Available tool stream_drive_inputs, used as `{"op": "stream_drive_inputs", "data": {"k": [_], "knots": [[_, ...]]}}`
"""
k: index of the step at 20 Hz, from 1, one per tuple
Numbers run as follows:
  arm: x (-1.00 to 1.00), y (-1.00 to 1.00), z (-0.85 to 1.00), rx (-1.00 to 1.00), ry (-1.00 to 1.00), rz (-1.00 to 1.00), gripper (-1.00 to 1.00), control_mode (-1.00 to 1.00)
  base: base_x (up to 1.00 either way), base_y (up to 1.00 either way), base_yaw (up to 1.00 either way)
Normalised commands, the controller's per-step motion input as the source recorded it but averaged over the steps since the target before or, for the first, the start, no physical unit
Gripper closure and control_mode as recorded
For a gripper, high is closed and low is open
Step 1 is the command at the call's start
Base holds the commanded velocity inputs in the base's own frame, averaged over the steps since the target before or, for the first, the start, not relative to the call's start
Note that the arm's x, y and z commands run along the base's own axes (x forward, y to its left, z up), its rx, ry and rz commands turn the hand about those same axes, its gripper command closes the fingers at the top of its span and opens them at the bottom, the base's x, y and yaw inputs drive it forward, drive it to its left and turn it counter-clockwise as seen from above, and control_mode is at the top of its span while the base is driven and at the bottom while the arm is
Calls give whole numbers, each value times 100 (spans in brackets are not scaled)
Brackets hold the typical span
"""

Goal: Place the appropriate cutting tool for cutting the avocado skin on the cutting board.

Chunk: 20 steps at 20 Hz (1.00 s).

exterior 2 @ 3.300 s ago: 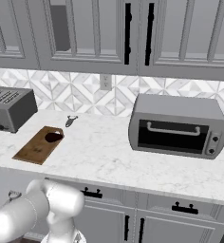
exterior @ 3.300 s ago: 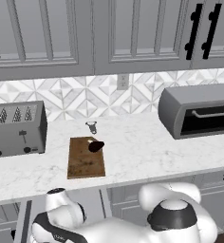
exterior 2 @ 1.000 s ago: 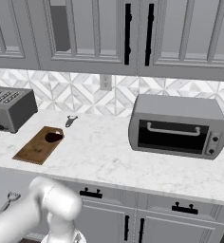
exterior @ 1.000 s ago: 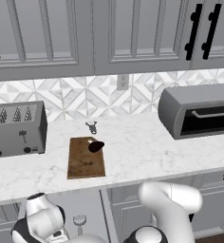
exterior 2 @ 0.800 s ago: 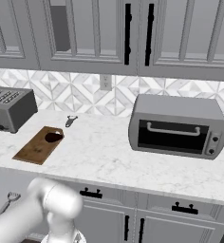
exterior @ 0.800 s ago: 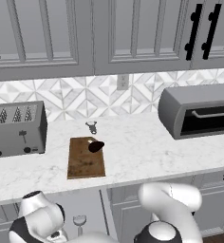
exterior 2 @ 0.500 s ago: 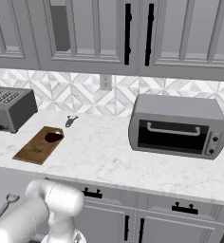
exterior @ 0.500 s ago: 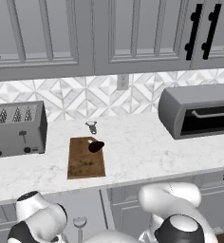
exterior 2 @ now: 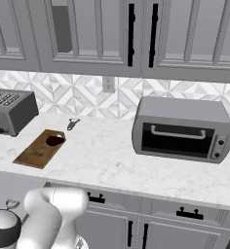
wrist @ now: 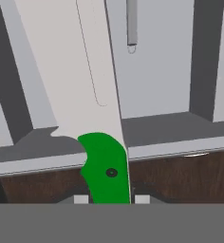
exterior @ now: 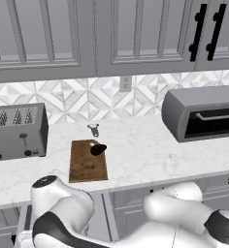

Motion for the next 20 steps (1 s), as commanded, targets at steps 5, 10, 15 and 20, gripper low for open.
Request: {"op": "stream_drive_inputs", "data": {"k": [5, 10, 15, 20], "knots": [[1, -74, 77, 0, -10, -22, 100, -100, 0, 0, 0], [15, -82, 60, 0, -4, -23, 100, -100, 0, 0, 0], [46, -74, 29, 3, 0, -23, 100, -100, 0, 0, 0], [81, -71, 34, 4, 0, -19, 100, -100, 0, 0, 0]]}}
